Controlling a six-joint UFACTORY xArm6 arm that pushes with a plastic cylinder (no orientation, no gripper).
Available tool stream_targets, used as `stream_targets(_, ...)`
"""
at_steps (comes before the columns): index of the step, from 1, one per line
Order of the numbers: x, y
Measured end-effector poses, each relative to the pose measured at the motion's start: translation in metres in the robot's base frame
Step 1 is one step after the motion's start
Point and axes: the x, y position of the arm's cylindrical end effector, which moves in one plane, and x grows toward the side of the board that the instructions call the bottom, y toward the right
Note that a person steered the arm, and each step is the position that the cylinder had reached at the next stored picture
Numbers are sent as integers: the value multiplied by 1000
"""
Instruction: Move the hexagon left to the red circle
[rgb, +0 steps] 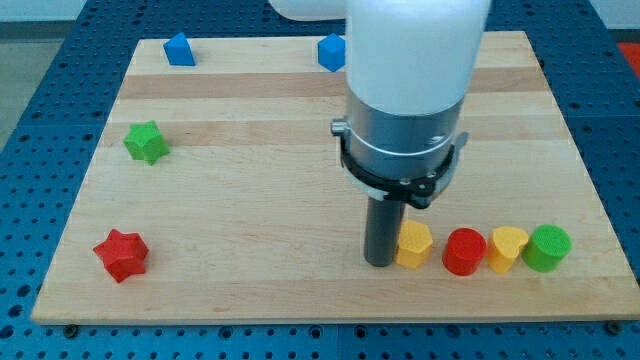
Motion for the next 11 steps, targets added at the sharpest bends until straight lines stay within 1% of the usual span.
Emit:
stream_targets(1, 0, 0)
stream_targets(2, -12, -11)
stream_targets(3, -36, -13)
stream_targets(4, -57, -5)
stream_targets(5, -63, 16)
stream_targets(6, -63, 27)
stream_targets(10, -34, 28)
stream_targets(11, -35, 28)
